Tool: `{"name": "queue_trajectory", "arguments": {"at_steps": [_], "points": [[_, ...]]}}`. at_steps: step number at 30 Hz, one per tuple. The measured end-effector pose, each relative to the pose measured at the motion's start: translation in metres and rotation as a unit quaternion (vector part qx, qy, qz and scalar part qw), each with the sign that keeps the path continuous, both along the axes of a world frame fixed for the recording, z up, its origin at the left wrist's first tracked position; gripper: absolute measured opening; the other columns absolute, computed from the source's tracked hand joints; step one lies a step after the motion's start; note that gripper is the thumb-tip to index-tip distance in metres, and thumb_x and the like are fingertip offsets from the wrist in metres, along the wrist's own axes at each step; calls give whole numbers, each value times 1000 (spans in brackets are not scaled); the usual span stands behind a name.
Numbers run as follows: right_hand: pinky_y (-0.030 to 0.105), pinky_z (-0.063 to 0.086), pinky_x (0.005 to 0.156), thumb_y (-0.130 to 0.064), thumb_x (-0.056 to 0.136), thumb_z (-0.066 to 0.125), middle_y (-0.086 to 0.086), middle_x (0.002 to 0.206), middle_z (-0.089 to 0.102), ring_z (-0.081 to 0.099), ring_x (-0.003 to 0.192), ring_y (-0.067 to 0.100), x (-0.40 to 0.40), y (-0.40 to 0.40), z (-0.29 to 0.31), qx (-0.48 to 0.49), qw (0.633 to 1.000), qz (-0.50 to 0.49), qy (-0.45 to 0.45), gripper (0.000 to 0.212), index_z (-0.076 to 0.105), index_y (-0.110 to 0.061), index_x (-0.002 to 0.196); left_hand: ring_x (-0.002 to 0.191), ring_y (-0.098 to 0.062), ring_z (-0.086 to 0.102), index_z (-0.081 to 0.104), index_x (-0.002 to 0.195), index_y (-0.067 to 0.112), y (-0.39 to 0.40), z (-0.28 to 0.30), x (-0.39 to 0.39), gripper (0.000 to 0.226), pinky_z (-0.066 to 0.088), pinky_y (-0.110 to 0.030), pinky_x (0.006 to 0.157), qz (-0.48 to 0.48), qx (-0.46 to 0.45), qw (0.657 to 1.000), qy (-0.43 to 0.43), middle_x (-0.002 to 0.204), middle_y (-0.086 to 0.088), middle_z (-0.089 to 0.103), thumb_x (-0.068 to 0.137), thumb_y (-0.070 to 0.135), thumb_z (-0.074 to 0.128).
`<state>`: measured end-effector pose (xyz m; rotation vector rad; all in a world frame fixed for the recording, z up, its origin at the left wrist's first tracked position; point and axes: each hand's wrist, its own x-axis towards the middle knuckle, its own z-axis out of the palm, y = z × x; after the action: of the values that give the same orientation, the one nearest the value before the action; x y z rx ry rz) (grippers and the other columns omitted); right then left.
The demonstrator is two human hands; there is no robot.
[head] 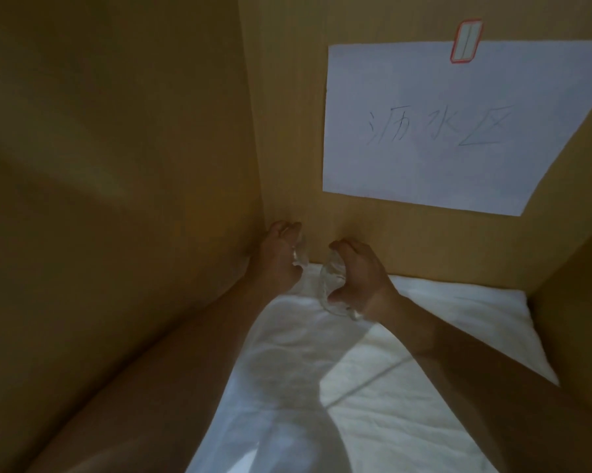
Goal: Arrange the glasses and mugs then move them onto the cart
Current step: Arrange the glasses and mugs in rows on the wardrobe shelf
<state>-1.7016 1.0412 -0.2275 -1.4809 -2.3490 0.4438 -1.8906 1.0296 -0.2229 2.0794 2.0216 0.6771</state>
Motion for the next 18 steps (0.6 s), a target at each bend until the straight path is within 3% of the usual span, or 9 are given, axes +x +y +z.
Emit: {"name": "queue_trajectory", "arguments": {"at_steps": [3, 8, 14, 18], "points": [[29, 38, 102, -27, 53, 98, 7, 137, 53, 48, 127, 27, -4, 3, -3, 8, 1000, 4, 24, 99, 52, -10, 139, 132, -31, 46, 40, 153, 14, -2, 1, -1, 89, 43, -39, 109, 1, -7, 1000, -1, 147, -11, 39, 76, 12, 84], [29, 40, 97, -21, 51, 97, 10, 129, 58, 51, 121, 29, -13, 7, -9, 25, 997, 13, 72, 91, 58, -6, 133, 128, -27, 48, 43, 150, 12, -1, 11, 0, 82, 43, -31, 104, 15, -18, 999, 31, 144, -10, 42, 79, 14, 83], [27, 35, 103, -21, 52, 98, 12, 132, 58, 48, 129, 30, -19, 12, -14, 33, 992, 23, 119, 89, 60, -5, 131, 123, -27, 52, 49, 143, 12, -1, 14, 5, 71, 47, -32, 96, 44, -13, 997, 57, 141, -8, 46, 79, 12, 80], [32, 41, 102, -19, 45, 98, 12, 122, 63, 55, 119, 32, -20, 15, -17, 52, 988, 56, 133, 85, 65, -3, 122, 114, -28, 57, 58, 129, 14, 2, 16, 5, 62, 54, -39, 90, 58, -11, 997, 58, 128, -8, 54, 73, 13, 83]]}}
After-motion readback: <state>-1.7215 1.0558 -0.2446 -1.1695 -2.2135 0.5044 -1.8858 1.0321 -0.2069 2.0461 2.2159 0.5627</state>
